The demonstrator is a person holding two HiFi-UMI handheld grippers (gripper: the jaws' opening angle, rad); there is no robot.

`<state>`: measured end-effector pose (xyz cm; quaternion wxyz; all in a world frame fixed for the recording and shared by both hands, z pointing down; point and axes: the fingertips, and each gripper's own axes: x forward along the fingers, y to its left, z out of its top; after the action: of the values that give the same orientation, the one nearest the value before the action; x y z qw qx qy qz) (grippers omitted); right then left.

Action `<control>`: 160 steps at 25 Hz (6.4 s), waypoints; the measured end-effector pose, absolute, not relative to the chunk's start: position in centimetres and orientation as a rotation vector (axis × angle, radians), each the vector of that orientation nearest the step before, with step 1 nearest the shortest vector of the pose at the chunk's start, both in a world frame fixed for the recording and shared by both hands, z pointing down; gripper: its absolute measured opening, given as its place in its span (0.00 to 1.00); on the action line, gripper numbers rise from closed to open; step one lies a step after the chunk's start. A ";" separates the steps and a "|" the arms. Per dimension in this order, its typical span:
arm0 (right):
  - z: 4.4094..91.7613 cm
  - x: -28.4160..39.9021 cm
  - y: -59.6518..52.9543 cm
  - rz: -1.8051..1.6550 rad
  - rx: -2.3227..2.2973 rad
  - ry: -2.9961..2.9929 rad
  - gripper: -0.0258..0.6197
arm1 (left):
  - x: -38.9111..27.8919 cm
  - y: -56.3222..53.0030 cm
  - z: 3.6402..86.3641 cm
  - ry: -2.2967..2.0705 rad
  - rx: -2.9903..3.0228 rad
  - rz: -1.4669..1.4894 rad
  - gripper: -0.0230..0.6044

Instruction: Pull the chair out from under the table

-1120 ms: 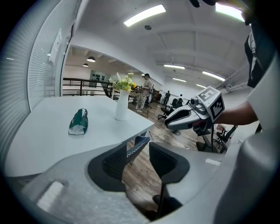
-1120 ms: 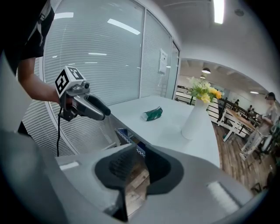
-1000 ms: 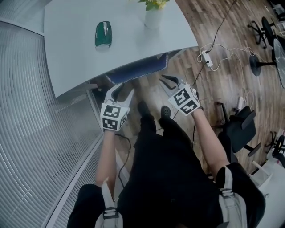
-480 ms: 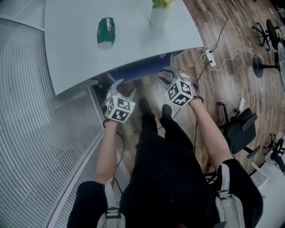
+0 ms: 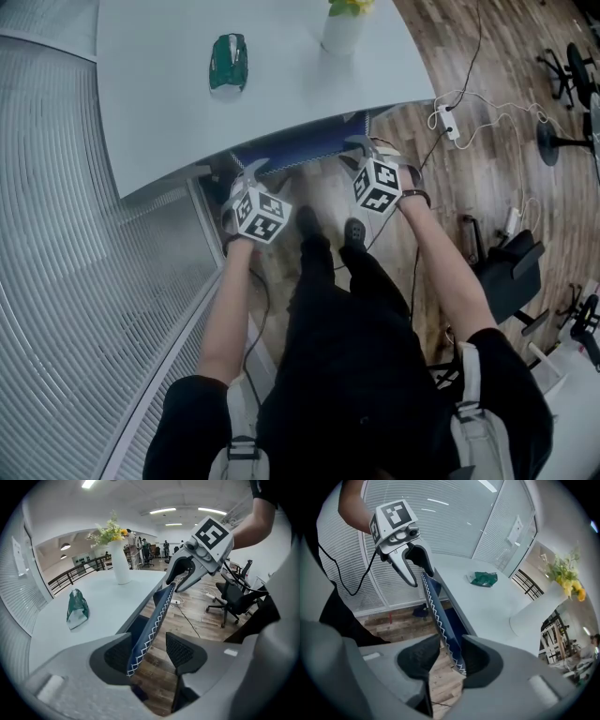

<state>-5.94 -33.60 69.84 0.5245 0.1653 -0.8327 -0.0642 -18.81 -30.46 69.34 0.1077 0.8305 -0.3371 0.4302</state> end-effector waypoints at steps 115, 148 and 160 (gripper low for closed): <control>72.2 3.7 6.3 0.069 0.274 -1.879 0.21 | -8.7 8.3 72.4 -0.672 2.313 1.393 0.25; 71.4 7.2 9.9 0.026 0.324 -1.850 0.23 | -5.0 13.5 70.7 -0.696 2.356 1.223 0.27; 70.5 6.2 6.6 -0.083 0.404 -1.859 0.23 | -5.2 10.9 70.0 -0.768 2.392 1.179 0.46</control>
<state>6.17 6.61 70.49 0.5800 0.1728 -0.7953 -0.0356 -5.21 10.87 70.04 0.1823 0.8475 -0.2720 0.4177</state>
